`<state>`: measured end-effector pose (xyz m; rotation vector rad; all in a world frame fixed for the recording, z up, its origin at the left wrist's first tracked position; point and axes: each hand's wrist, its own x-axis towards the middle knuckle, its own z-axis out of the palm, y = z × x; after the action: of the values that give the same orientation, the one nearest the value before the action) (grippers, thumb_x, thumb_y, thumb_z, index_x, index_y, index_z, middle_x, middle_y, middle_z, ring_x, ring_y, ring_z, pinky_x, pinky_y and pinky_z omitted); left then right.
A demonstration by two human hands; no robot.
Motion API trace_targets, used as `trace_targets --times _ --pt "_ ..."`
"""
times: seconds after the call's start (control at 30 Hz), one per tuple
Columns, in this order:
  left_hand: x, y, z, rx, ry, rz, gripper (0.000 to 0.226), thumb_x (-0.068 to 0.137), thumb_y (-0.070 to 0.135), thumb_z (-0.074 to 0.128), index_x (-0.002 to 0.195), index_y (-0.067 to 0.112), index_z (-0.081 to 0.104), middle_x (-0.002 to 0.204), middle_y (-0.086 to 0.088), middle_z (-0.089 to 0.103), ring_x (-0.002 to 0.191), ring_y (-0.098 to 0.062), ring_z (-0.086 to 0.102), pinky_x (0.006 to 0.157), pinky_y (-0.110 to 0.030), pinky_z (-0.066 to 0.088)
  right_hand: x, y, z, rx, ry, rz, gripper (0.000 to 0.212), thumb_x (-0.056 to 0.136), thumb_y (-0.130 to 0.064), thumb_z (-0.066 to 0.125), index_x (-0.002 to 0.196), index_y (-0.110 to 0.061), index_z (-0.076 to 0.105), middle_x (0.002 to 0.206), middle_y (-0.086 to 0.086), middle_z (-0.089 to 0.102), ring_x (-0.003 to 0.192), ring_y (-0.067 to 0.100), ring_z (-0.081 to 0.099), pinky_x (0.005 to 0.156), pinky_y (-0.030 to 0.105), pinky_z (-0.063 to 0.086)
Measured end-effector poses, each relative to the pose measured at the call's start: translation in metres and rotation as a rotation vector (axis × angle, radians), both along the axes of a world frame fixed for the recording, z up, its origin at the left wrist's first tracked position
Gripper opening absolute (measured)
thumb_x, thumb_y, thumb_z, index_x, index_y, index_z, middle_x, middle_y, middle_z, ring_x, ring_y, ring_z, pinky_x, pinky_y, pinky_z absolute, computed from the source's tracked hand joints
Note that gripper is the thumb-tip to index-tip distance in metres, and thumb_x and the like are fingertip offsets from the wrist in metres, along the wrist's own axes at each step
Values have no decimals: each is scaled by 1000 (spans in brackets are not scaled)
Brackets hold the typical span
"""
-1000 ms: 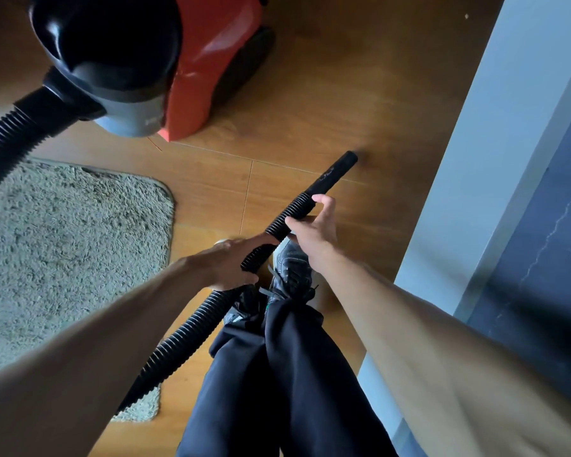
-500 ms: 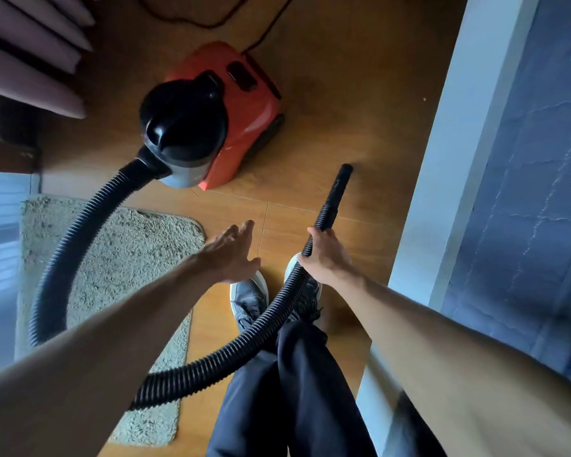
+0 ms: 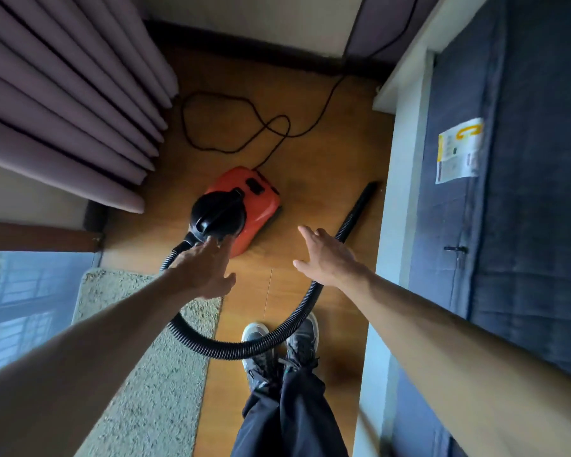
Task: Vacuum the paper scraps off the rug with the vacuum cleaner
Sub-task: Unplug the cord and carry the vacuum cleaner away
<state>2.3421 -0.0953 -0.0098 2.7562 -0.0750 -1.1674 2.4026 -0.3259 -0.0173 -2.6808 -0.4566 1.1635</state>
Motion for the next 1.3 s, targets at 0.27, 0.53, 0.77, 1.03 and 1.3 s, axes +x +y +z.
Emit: trace_targets --times 0.27,0.53,0.77,1.03,1.3 --pt "56 2 154 94 -94 47 76 88 46 54 149 18 20 142 -14 40 128 -36 48 100 -44 46 56 -12 157 -15 -186 49 76 95 -47 55 155 -25 14 146 9 41 129 29 48 94 41 50" --pt "97 1 325 137 -236 59 77 91 46 53 150 17 13 147 -12 37 127 -32 50 97 -43 47 89 -17 322 -27 -338 83 75 95 -44 54 155 -26 14 146 8 39 128 30 47 94 39 45" --pt "123 2 450 176 -371 70 84 96 49 45 156 15 -4 156 -16 26 135 -35 43 105 -44 43 114 -8 447 -5 -501 97 72 94 -42 56 153 -23 20 144 9 41 128 30 48 97 43 49" --pt "141 21 552 148 -515 85 77 94 42 50 154 17 9 151 -15 33 132 -37 44 103 -46 44 125 6 549 18 -643 116 67 94 -40 58 148 -15 29 139 10 45 124 29 49 95 41 48" --pt "148 20 591 156 -608 10 73 93 47 48 152 19 15 148 -14 37 130 -37 46 103 -46 44 139 -1 603 4 -719 136 63 93 -41 57 145 -13 34 138 11 46 122 29 50 93 45 50"
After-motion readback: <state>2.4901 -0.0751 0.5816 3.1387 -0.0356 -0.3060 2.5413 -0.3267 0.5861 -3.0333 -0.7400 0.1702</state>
